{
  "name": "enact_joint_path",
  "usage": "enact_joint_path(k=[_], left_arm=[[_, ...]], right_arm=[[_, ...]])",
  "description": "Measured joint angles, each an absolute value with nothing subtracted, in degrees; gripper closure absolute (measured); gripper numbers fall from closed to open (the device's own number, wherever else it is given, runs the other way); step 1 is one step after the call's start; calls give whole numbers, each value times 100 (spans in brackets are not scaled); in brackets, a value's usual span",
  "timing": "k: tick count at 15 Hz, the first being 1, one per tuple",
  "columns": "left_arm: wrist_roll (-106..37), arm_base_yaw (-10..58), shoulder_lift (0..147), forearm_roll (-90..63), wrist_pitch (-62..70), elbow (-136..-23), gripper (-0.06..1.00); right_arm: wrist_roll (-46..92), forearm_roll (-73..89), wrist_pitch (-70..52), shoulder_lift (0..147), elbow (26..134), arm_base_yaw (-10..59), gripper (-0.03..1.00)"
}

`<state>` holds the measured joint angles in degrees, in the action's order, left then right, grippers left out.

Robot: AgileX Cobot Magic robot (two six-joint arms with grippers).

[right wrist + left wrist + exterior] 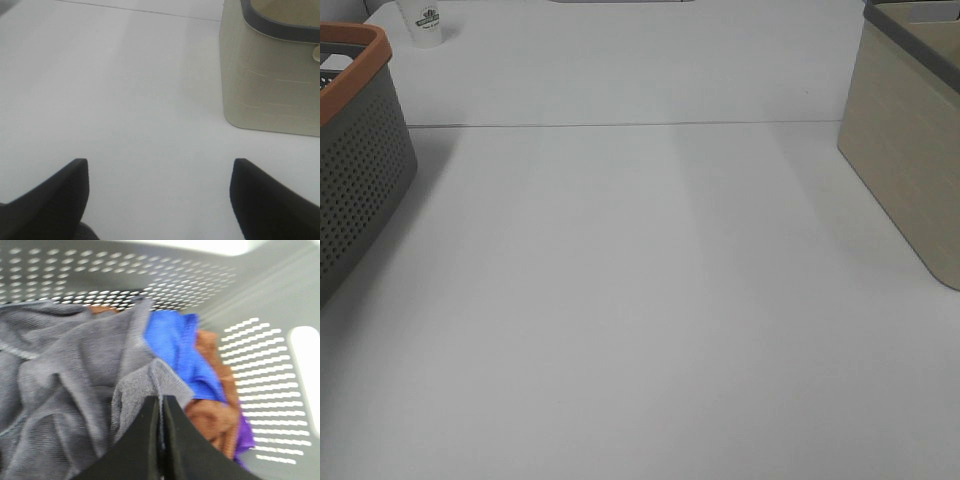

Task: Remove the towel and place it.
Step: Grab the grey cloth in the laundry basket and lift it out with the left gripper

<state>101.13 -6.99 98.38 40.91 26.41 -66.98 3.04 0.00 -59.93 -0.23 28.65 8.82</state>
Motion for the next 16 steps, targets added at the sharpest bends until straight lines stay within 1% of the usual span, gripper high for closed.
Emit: enact_joint_path(k=[6,10,13,16], left_arm=[[10153,-699,8898,4337,1788,-6698,94],[10399,-699,8210,4343,453,-6704,94],[10273,-699,7861,4343,0,-6990,94],[10101,-699,7746,4343,-877,-7557,94]], right_arm=[[304,0,-5993,-23,2865,882,20],[304,0,-5993,-23,2865,882,20],[298,0,-5993,-23,2865,882,20],[298,0,-5993,-23,2865,882,20]])
